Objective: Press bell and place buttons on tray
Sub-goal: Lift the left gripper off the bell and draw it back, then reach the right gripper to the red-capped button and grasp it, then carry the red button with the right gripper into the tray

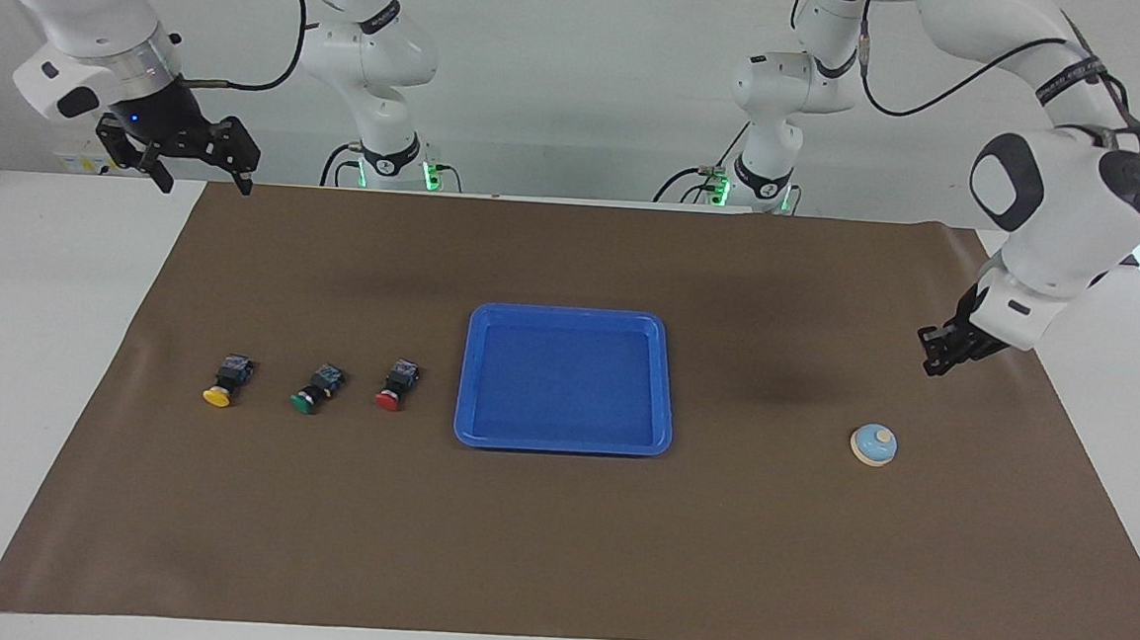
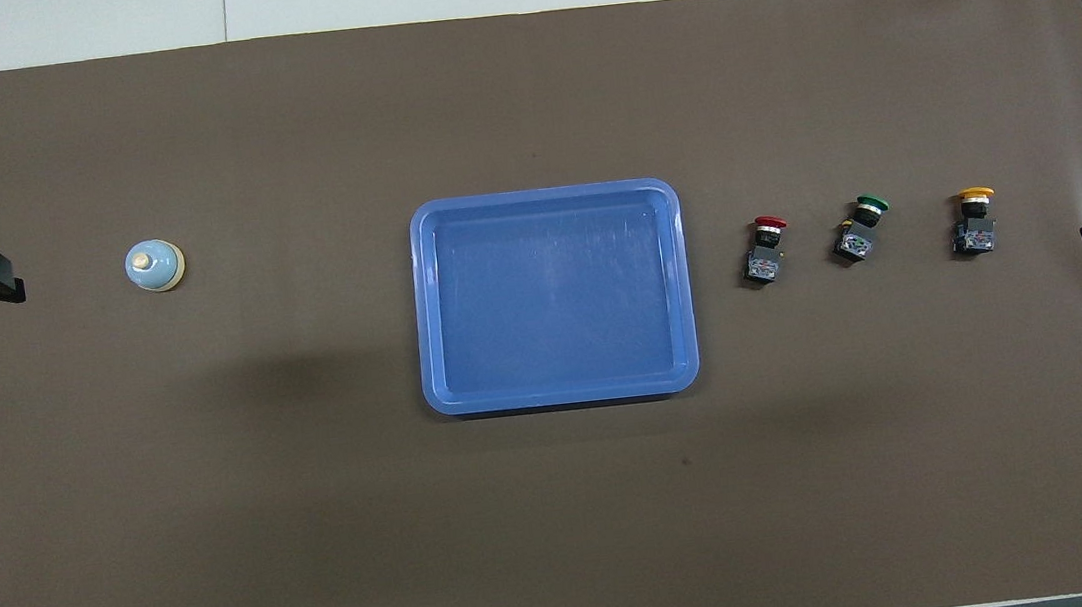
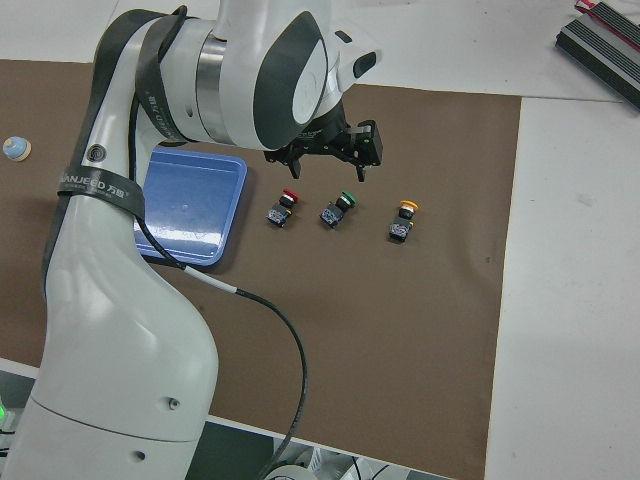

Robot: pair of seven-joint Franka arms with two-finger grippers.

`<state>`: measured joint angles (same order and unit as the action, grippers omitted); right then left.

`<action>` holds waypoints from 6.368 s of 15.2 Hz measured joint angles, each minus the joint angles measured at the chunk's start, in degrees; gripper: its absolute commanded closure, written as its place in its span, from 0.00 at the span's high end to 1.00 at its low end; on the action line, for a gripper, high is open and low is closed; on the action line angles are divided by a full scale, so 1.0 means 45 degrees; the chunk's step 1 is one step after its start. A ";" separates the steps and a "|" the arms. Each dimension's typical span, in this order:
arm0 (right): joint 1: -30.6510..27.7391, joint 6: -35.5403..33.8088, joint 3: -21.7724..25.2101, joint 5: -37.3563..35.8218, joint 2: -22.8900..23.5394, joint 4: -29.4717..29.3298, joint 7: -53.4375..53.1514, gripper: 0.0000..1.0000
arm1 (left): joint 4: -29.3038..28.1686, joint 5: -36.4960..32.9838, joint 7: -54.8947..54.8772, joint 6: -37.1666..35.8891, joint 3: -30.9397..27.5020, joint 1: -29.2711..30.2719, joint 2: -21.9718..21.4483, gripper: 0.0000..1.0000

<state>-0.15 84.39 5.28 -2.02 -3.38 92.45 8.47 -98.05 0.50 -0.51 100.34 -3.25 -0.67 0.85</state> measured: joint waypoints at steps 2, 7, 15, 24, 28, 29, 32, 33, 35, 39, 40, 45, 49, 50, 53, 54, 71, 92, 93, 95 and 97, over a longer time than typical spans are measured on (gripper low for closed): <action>0.0000 0.0000 -0.0029 0.0000 0.0000 0.0001 0.0000 1.00 | -0.0013 0.0000 0.0002 -0.0719 0.0060 -0.0009 -0.0814 1.00; 0.0004 0.0008 -0.0160 0.0001 -0.0032 0.0090 -0.0079 1.00 | -0.0014 0.0000 0.0008 -0.1910 0.0391 -0.0037 -0.1545 1.00; 0.0064 0.3671 -0.2282 0.0014 -0.0777 0.3522 -0.3981 1.00 | 0.0026 0.0000 0.0031 -0.2631 0.0839 -0.0174 -0.1506 1.00; 0.0679 0.9201 -0.3046 0.0014 0.1715 0.5600 -0.7252 1.00 | 0.0026 0.0000 0.0031 -0.2672 0.0702 -0.0269 -0.1506 1.00; 0.0689 1.1878 -0.3046 0.0014 0.2561 0.6757 -0.7294 1.00 | 0.0026 0.0000 0.0031 -0.2673 0.0688 -0.0268 -0.1506 1.00; 0.0690 1.2148 -0.3046 0.0014 0.2685 0.6873 -0.7303 1.00 | 0.0026 0.0000 0.0031 -0.2674 0.0687 -0.0268 -0.1506 1.00; 0.0690 1.2815 -0.3046 0.0015 0.3121 0.6961 -0.7324 1.00 | 0.0026 0.0000 0.0031 -0.2674 0.0687 -0.0268 -0.1506 1.00; 0.0690 1.2972 -0.3045 0.0015 0.3287 0.6964 -0.7388 1.00 | 0.0026 0.0000 0.0031 -0.2675 0.0688 -0.0268 -0.1506 1.00; 0.0693 1.3100 -0.3044 0.0015 0.3596 0.6968 -0.7637 1.00 | 0.0026 0.0000 0.0031 -0.2675 0.0688 -0.0268 -0.1506 1.00; 0.0751 1.3733 -0.3044 0.0015 0.4204 0.6973 -0.7795 0.99 | 0.0026 0.0000 0.0031 -0.2676 0.0687 -0.0268 -0.1506 1.00; 0.0754 1.3751 -0.3042 0.0015 0.4251 0.6972 -0.7796 0.96 | 0.0026 0.0000 0.0031 -0.2676 0.0688 -0.0268 -0.1506 1.00; 0.0755 1.3634 -0.3036 0.0015 0.4252 0.6895 -0.7799 0.90 | 0.0026 0.0000 0.0031 -0.2678 0.0688 -0.0268 -0.1506 1.00; 0.0755 1.3409 -0.3031 0.0014 0.4216 0.6726 -0.7801 0.73 | 0.0026 0.0000 0.0031 -0.2679 0.0688 -0.0268 -0.1506 1.00; 0.0755 1.3403 -0.3031 0.0014 0.4214 0.6721 -0.7801 0.63 | 0.0026 0.0000 0.0031 -0.2679 0.0688 -0.0268 -0.1506 1.00; 0.0755 1.3396 -0.3029 0.0014 0.4215 0.6720 -0.7801 0.31 | 0.0026 0.0000 0.0031 -0.2679 0.0688 -0.0268 -0.1506 1.00; 0.0755 1.3397 -0.3028 0.0014 0.4215 0.6720 -0.7801 0.13 | 0.0026 0.0000 0.0031 -0.2679 0.0688 -0.0268 -0.1506 1.00; 0.2326 0.9097 -0.3087 0.0424 0.4031 0.2959 -0.8640 0.00 | 0.0026 0.0000 0.0031 -0.2680 0.0687 -0.0268 -0.1506 1.00; 0.4105 1.1933 -0.3079 0.0437 0.5757 0.3957 -1.0637 1.00 | 0.0026 0.0000 0.0031 -0.2681 0.0688 -0.0268 -0.1506 1.00; 0.4106 1.1932 -0.3079 0.0437 0.5752 0.3957 -1.0699 1.00 | 0.0026 0.0000 0.0032 -0.2681 0.0688 -0.0268 -0.1506 1.00; 0.4105 1.1794 -0.3070 0.0437 0.5691 0.3929 -1.0787 1.00 | 0.0026 0.0000 0.0031 -0.2681 0.0688 -0.0268 -0.1506 1.00; 0.4062 1.1196 -0.3022 0.0437 0.5475 0.3709 -1.0962 1.00 | 0.0026 0.0000 0.0031 -0.2681 0.0688 -0.0268 -0.1506 1.00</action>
<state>18.13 134.77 -8.31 -0.06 21.26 109.14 -40.86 -97.94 0.50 -0.37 88.28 -0.16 -1.88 -5.92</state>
